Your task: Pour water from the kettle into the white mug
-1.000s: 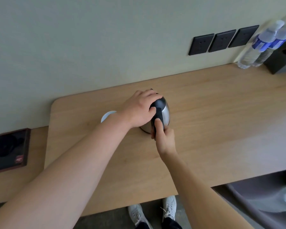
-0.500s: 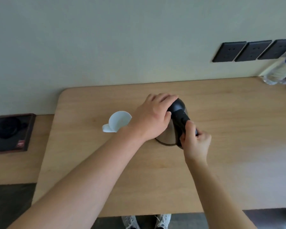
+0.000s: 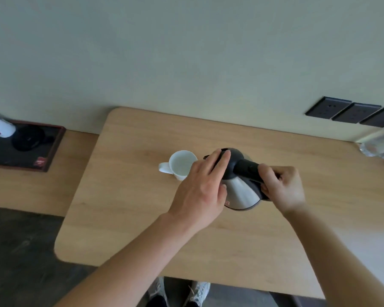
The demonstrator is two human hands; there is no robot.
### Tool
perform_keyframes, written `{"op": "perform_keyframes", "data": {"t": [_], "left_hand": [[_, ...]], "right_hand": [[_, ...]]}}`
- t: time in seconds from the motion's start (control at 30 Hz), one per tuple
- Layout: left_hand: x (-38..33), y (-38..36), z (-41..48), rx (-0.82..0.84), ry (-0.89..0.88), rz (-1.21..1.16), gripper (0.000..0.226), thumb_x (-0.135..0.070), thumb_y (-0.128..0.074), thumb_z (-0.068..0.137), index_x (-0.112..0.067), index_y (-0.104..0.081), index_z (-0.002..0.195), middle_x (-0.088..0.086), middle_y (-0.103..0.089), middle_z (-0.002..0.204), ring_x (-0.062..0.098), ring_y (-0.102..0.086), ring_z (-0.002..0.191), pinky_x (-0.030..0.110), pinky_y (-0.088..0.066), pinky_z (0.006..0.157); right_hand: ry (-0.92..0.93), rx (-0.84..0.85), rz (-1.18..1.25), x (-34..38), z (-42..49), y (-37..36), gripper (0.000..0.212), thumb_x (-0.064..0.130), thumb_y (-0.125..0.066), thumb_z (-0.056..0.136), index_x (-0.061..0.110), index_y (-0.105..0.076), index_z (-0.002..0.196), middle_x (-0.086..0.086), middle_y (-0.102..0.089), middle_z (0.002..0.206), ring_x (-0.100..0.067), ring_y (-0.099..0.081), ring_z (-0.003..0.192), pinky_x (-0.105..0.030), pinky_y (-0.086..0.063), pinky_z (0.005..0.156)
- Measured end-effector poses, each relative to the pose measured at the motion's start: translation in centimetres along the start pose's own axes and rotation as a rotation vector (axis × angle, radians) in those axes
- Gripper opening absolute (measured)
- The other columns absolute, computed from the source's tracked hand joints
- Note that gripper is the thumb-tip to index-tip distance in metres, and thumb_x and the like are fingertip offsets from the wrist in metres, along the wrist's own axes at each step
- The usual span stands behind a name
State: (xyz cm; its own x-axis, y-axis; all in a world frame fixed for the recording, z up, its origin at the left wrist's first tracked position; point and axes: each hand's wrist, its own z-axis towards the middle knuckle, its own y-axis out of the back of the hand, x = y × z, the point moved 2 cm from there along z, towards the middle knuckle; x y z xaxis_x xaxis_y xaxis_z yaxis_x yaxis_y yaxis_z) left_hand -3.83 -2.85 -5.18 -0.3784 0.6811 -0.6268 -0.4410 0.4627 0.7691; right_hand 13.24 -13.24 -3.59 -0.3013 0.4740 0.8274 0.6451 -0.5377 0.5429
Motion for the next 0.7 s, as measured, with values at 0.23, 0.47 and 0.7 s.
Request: {"op": "perform_keyframes", "data": {"t": [0.23,0.47,0.7], "left_hand": [[1.6,1.5,-1.2,-0.001,0.001,0.031,0.071,-0.007,-0.056,0.093,-0.010,-0.031,0.158,0.008,-0.037,0.165,0.030,-0.046,0.142,0.040,-0.046,0.112],[2.0,1.1,-1.9,-0.044,0.047,0.034,0.075,-0.005,-0.060,0.088,-0.006,-0.031,0.158,0.011,-0.040,0.163,0.033,-0.052,0.136,0.039,-0.055,0.098],[2.0,1.0,-2.2,-0.039,0.150,0.073,0.078,-0.004,-0.058,0.084,-0.009,-0.032,0.158,0.012,-0.041,0.162,0.033,-0.052,0.129,0.039,-0.060,0.082]], "right_hand": [[-0.004,0.052,-0.077,1.6,-0.1,-1.9,0.061,0.049,-0.052,0.077,-0.006,-0.038,0.056,-0.007,-0.031,0.052,-0.020,-0.028,0.050,-0.035,-0.022,0.052],[0.040,0.055,-0.240,3.4,0.4,-2.4,0.047,0.043,-0.054,0.081,0.013,-0.033,0.052,-0.001,-0.024,0.050,-0.017,-0.021,0.049,-0.030,-0.016,0.046],[0.048,0.068,-0.349,4.8,1.1,-3.0,0.049,0.040,-0.058,0.083,0.015,-0.028,0.052,0.004,-0.017,0.043,-0.017,-0.018,0.046,-0.027,-0.012,0.043]]}}
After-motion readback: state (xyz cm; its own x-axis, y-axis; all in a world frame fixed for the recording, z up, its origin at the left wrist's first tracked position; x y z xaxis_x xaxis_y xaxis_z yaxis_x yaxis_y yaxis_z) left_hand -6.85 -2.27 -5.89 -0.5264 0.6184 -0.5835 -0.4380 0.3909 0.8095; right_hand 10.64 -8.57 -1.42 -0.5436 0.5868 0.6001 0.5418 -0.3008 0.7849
